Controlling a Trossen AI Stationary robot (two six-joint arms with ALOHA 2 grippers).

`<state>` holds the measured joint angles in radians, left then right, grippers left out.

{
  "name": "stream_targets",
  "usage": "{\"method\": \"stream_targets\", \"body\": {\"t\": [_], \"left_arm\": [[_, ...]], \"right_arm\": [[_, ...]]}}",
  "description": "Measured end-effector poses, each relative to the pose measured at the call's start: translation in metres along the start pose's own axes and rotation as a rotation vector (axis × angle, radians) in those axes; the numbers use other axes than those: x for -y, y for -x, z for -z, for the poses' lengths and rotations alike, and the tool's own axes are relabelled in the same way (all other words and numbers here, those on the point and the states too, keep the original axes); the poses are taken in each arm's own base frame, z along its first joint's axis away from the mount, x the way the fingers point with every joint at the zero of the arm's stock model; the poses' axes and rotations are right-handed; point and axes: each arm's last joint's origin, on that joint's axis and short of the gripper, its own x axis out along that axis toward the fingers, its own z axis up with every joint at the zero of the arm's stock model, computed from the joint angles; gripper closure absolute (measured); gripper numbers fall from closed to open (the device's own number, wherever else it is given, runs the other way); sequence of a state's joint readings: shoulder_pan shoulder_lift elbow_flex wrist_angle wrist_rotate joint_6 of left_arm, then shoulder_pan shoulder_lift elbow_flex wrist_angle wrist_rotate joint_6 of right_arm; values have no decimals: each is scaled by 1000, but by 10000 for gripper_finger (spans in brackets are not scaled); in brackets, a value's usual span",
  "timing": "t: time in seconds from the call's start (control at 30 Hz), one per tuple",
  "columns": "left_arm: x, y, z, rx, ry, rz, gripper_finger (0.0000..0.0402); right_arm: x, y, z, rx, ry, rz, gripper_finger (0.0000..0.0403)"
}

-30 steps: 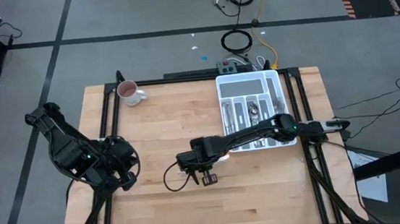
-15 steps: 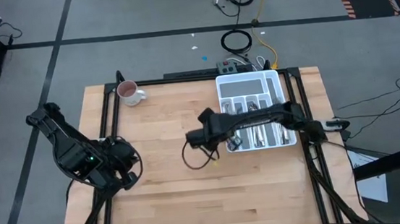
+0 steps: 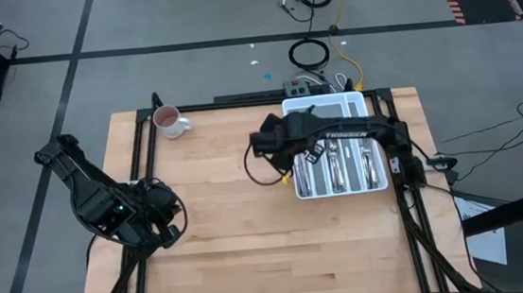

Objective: Sort silverware
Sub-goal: Put the knife in the left section of the silverware tray

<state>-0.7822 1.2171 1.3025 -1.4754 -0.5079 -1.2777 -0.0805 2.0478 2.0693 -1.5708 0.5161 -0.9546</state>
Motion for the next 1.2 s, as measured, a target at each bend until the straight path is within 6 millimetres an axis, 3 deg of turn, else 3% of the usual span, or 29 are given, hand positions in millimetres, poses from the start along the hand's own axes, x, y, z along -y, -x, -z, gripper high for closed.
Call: {"method": "stream_targets", "body": {"t": [0.1,0.2,0.33,0.57,0.87,1.2], "left_arm": [[0,0,0,0,0,0,359],[0,0,0,2,0,0,359],[0,0,-1,41,-1,-13,359],[-1,0,-4,119,0,-39,359],[-2,0,-5,156,0,-50,359],[-2,0,-5,172,1,-55,359]], "right_arm": [[-2,3,13,27,-5,-13,402],[-18,0,20,25,64,-63,402],[-52,-20,30,-49,206,-130,402],[-90,-45,28,-29,369,-2,402],[-92,-52,7,82,506,72,402],[-90,-56,-2,165,608,62,402]]}}
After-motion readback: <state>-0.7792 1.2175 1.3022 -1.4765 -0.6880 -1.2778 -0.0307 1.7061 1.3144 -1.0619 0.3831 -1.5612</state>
